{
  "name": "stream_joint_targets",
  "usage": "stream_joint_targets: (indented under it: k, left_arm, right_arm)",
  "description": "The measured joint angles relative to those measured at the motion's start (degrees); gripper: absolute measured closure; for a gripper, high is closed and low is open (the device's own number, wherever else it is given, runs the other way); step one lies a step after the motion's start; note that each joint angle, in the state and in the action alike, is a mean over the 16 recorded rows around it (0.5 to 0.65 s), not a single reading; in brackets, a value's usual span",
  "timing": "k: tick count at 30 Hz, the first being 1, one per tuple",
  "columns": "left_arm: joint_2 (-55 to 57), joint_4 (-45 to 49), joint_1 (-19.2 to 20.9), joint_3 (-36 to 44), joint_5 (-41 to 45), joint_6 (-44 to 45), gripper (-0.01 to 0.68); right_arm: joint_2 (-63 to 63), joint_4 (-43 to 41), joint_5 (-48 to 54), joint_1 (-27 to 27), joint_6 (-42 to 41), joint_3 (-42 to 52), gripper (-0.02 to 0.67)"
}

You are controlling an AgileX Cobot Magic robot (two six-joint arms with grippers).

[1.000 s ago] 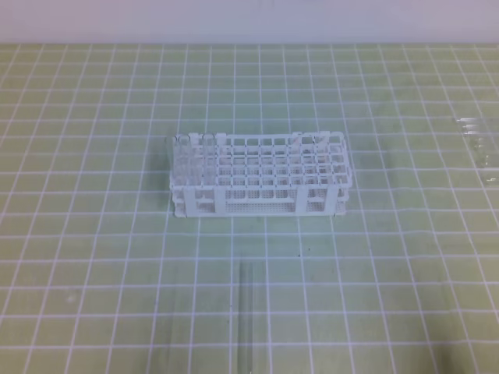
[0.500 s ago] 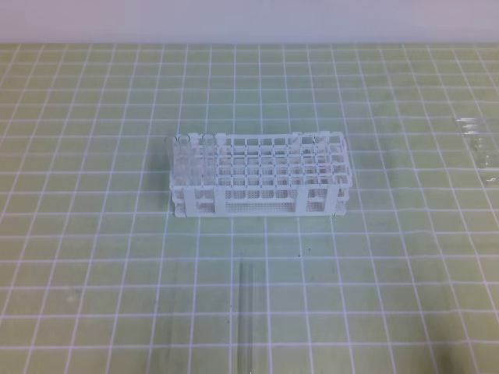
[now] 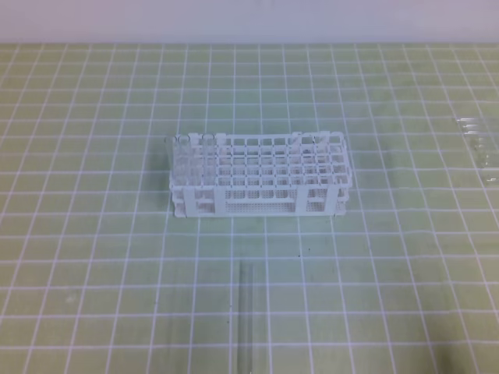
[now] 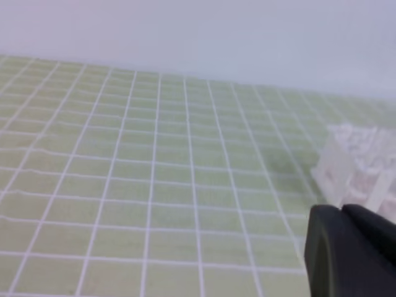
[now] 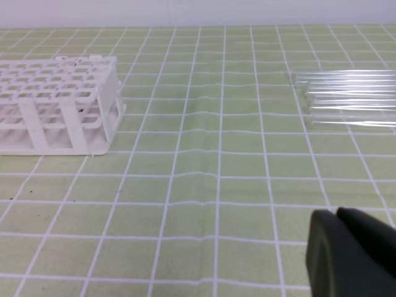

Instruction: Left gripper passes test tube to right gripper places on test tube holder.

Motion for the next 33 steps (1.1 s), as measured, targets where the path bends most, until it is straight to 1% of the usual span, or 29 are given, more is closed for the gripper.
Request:
stream_joint_targets:
  k: [6,9,14,21,26,33]
  left_arm:
    - [0.2,-1.9,0.0,0.0,-4.9,-3.6,0.675]
    - [0.6,-2.4,0.0,-0.2,-6.0,-4.9,0.675]
    - [0.6,-3.0,0.0,-0.2,-6.6,-6.4,0.675]
    - [0.3,-2.9,0.0,0.0,-5.2,-6.6,0.675]
    - [0.1,-3.0,0.0,0.2,-4.7,-6.8,0.675]
    - [0.0,-4.2,0.0,0.2,-4.8,-7.2,0.675]
  right_arm:
    - [0.0,0.0,0.0,0.0,0.0,0.0,0.665]
    - [0.0,0.0,0.0,0.0,0.0,0.0,0.665]
    - [0.0,0.0,0.0,0.0,0.0,0.0,0.665]
    - [0.0,0.9,-1.3,0.0,0.0,0.0,0.665]
    - [0.0,6.2,-5.9,0.0,0.0,0.0,0.665]
    - [0.0,18.1,-14.5,0.0,0.1,0.0,0.665]
